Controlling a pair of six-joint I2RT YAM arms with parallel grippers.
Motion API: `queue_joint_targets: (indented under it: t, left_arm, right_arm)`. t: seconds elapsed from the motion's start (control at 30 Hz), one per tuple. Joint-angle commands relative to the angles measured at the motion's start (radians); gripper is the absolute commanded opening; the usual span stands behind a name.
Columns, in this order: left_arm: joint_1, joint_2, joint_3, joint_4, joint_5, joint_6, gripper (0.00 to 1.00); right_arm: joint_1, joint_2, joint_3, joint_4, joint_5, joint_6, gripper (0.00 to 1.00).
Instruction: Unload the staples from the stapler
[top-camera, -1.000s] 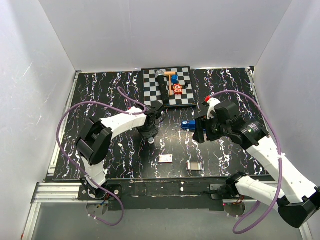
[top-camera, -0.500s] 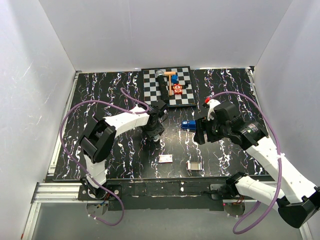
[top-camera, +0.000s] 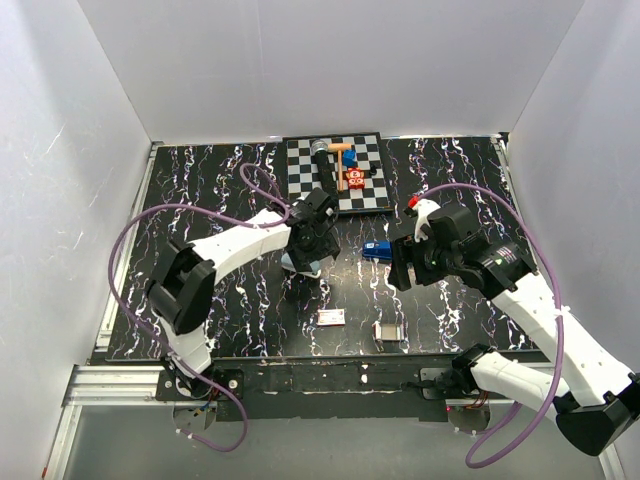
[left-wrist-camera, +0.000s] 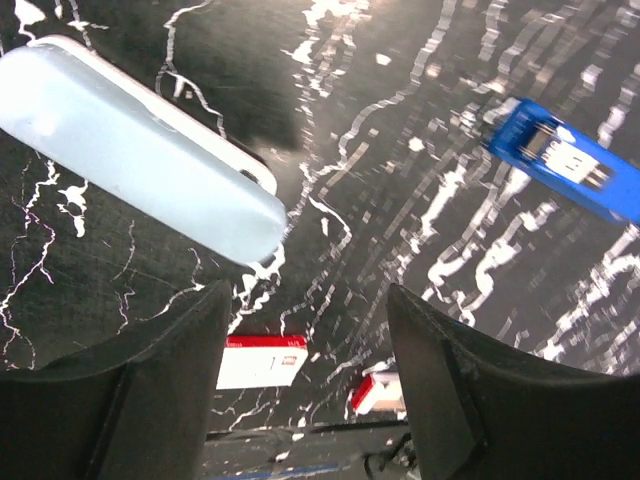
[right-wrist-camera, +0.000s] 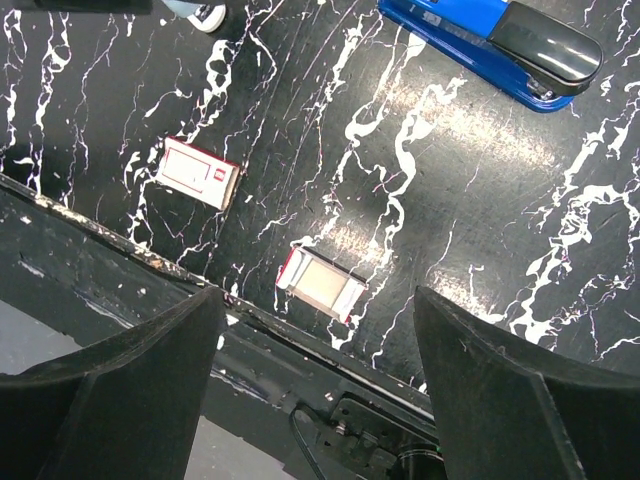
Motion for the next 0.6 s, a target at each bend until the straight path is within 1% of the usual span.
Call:
queue_joint_targets:
  t: [0.0,0.03,0.07,0.1,0.13,0.17,0.2,0.33,0.4,0.57]
  left_arm:
    - [-0.005,-0.175,-0.034,0.07,0.054,0.182,0.68]
    - [-0.005,-0.205,-0.054,0.086,0.067,0.217,0.72]
    - [-0.005,-0.246,-0.085,0.117,0.081,0.252,0.78]
    - [-0.005,-0.296,-0.128,0.151,0.098,0.298,0.98]
    - [-0.003,-0.342,-0.178,0.209,0.109,0.341,0.98]
    - [-0.002,-0.393,-0.218,0.252,0.15,0.381,0.98]
    - [0.0,-0.435,-0.242,0.271,0.155,0.421,0.98]
    - [0.012,-0.501,-0.236,0.225,0.123,0.556,0.98]
    - [0.014,-0.524,-0.226,0.205,0.075,0.622,0.98]
    - [0.014,-0.61,-0.229,0.218,-0.003,0.781,0.98]
  right_arm:
    - [0.007,0.011,0.066,-0.003,-0.035,-0.055,0.85]
    - [0.009,0.017,0.074,-0.003,-0.047,-0.067,0.85]
    - [0.009,0.02,0.08,-0.003,-0.06,-0.078,0.85]
    - [0.009,0.029,0.086,-0.002,-0.075,-0.09,0.85]
    - [0.009,0.034,0.094,0.0,-0.09,-0.099,0.86]
    - [0.01,0.043,0.101,0.002,-0.104,-0.11,0.86]
    - [0.013,0.053,0.106,0.005,-0.115,-0.118,0.86]
    - [0.035,0.092,0.126,0.034,-0.172,-0.138,0.86]
    - [0.062,0.113,0.135,0.055,-0.186,-0.153,0.86]
    - [0.139,0.19,0.164,0.09,-0.14,-0.228,0.86]
